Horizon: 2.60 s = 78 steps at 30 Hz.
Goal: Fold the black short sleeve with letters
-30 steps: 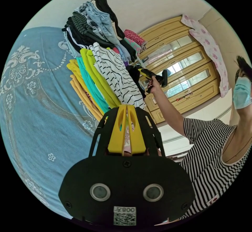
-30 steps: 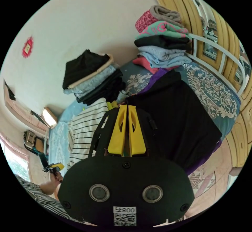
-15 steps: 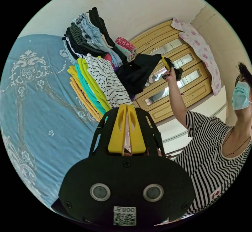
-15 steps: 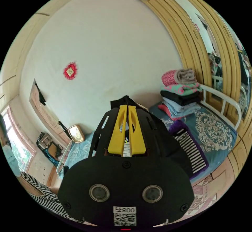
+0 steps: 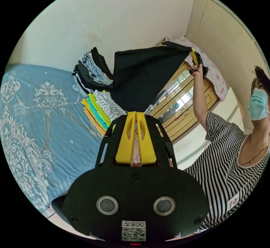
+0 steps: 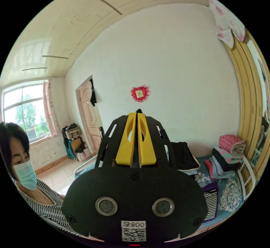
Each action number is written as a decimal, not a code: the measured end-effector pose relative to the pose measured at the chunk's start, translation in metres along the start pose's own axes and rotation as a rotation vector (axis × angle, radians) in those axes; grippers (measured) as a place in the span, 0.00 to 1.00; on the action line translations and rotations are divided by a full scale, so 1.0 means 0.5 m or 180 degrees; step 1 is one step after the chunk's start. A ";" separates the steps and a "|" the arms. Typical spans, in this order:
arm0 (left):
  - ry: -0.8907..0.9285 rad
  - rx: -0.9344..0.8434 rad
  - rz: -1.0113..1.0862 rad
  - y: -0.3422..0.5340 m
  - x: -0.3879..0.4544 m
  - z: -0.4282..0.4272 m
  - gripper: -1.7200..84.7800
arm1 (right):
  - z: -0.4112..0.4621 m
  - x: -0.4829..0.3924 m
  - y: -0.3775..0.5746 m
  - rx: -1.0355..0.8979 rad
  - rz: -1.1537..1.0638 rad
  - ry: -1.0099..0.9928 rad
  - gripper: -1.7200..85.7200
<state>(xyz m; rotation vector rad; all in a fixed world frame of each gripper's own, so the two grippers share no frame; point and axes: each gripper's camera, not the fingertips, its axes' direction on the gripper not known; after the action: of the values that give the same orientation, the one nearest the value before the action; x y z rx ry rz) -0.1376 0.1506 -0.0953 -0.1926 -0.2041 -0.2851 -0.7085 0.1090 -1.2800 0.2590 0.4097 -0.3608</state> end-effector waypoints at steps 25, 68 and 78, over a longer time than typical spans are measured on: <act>-0.0501 0.0935 0.0700 -0.102 0.482 -0.573 0.15 | 0.329 -0.475 -0.138 -0.0550 -0.0468 -0.2160 0.02; -0.2554 0.1290 0.1064 -0.408 0.762 -1.203 0.03 | 0.734 -0.568 0.589 -0.1216 0.0094 -0.1763 0.02; -0.2704 0.0606 0.0237 -0.629 0.371 -1.170 0.03 | 1.175 -0.443 0.843 -0.1991 0.0597 -0.1291 0.02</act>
<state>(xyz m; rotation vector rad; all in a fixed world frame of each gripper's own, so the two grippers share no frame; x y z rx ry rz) 0.0436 -0.3201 -0.5659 -0.1223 -1.0590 -0.0929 -0.5335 0.3689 -0.5919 -0.3821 0.0818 -0.0827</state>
